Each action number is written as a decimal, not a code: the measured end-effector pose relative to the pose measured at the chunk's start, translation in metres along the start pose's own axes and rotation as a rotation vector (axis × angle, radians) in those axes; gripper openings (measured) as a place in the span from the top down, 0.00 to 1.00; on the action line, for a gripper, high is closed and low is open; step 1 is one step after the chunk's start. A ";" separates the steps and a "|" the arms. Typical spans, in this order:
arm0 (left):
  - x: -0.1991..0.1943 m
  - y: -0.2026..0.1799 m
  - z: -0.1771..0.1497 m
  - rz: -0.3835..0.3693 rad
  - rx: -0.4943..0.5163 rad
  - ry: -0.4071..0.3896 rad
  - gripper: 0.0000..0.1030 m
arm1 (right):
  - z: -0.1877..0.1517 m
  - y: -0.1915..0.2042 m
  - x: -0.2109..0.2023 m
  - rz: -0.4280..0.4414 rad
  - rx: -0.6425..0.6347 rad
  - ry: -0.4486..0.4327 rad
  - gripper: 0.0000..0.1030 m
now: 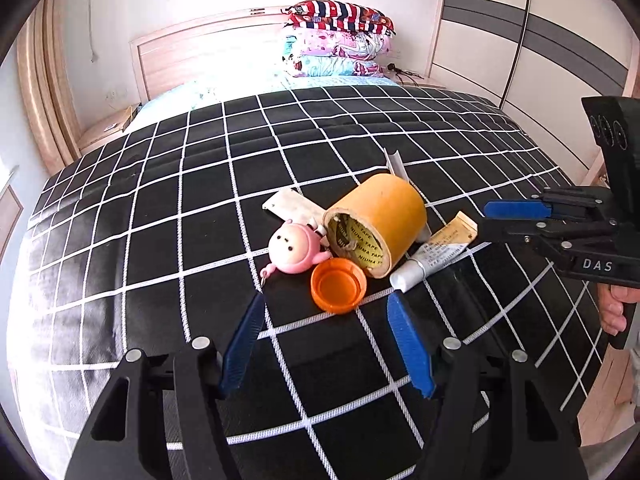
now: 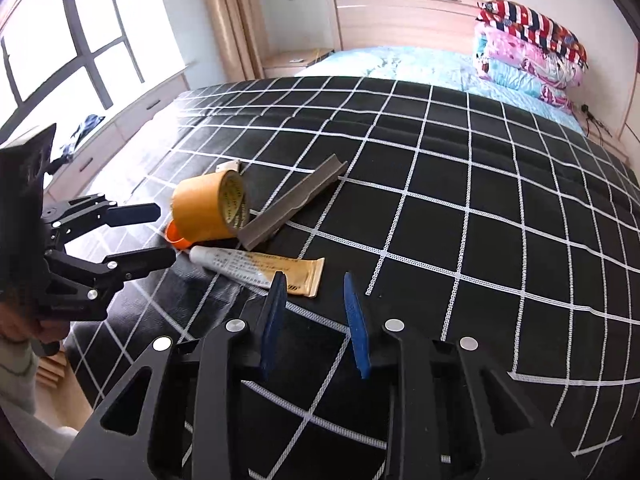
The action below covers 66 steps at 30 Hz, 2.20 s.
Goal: Collect trash
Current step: 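Move both tools back over the bed toward the remaining trash, then grasp the orange cap with the left gripper while the right grasps the toothpaste tube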
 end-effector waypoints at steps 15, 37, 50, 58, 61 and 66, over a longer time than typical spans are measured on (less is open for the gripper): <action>0.007 -0.002 0.004 0.004 -0.032 -0.012 0.72 | -0.007 -0.003 -0.003 0.025 0.058 -0.020 0.96; -0.019 0.001 -0.023 -0.011 -0.061 -0.010 0.72 | -0.044 0.045 -0.024 0.029 -0.056 0.021 0.62; -0.025 0.003 -0.028 -0.014 -0.057 -0.010 0.72 | -0.040 0.087 -0.004 0.093 -0.298 0.074 0.45; -0.029 0.003 -0.030 -0.021 -0.052 -0.012 0.72 | -0.042 0.099 0.013 0.102 -0.407 0.138 0.45; -0.029 0.002 -0.029 -0.035 -0.059 -0.005 0.72 | -0.044 0.102 0.021 0.114 -0.409 0.156 0.46; -0.032 0.003 -0.027 -0.036 -0.059 -0.013 0.72 | -0.042 0.098 0.020 0.121 -0.381 0.156 0.81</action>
Point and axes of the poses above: each gripper's, at about its wrist camera, not at the fingertips, and x roughly the way its jaws point, y to its left, z to its top, the point moved 7 cm from there along x, roughly the way its jaws point, and after that the axes turned 15 degrees about z, right-handed, at the moved point
